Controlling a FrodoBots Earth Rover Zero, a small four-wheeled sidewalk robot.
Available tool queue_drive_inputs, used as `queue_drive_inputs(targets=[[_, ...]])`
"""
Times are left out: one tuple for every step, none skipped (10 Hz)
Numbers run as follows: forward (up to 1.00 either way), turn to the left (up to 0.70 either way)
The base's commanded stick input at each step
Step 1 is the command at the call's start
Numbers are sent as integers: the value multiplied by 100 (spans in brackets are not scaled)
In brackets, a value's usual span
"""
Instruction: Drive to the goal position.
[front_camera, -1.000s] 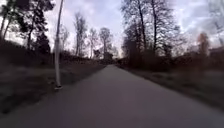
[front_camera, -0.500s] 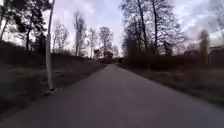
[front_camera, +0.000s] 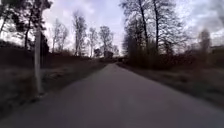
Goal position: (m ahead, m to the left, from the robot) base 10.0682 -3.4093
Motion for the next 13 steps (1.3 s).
queue_drive_inputs(targets=[[100,1],[100,1],[100,1],[100,1],[100,1],[100,1],[100,1],[100,1],[100,1],[100,1],[100,1],[100,1],[100,1]])
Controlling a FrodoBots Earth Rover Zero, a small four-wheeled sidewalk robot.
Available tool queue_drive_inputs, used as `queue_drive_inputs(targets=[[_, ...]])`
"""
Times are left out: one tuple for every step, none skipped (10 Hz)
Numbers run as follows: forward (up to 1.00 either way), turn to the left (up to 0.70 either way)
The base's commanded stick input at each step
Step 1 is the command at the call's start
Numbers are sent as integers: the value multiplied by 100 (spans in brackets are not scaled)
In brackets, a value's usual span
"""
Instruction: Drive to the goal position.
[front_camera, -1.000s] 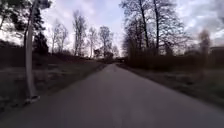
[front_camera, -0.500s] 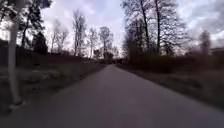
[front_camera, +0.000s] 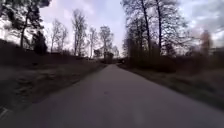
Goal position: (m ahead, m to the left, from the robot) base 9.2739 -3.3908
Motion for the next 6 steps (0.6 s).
queue_drive_inputs(targets=[[100,1],[100,1],[100,1],[100,1],[100,1],[100,1]])
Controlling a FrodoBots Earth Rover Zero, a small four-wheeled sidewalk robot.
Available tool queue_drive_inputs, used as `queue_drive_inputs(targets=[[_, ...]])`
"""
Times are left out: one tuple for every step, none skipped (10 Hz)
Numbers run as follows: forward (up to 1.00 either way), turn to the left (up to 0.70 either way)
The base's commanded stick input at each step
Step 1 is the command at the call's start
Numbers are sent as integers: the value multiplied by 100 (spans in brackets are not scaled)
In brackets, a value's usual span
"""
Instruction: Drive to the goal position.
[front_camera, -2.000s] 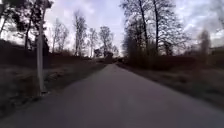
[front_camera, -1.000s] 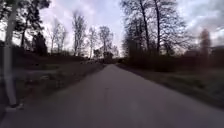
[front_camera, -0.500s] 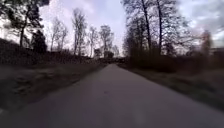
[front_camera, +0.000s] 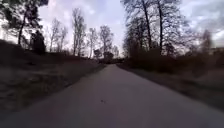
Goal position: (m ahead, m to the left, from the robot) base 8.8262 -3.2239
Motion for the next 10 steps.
queue_drive_inputs(targets=[[100,1],[100,1],[100,1],[100,1],[100,1],[100,1],[100,1],[100,1],[100,1],[100,1]])
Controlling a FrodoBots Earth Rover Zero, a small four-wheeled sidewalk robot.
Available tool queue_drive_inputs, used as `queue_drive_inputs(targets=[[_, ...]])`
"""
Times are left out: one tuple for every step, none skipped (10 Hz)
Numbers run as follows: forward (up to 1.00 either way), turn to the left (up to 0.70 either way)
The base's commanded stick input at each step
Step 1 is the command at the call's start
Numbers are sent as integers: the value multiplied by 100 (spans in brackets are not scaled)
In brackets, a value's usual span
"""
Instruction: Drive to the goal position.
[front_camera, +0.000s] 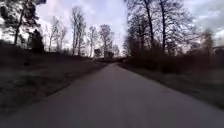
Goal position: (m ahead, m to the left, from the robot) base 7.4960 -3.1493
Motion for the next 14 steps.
queue_drive_inputs(targets=[[100,1],[100,1],[100,1],[100,1],[100,1],[100,1],[100,1],[100,1],[100,1],[100,1],[100,1],[100,1],[100,1],[100,1]])
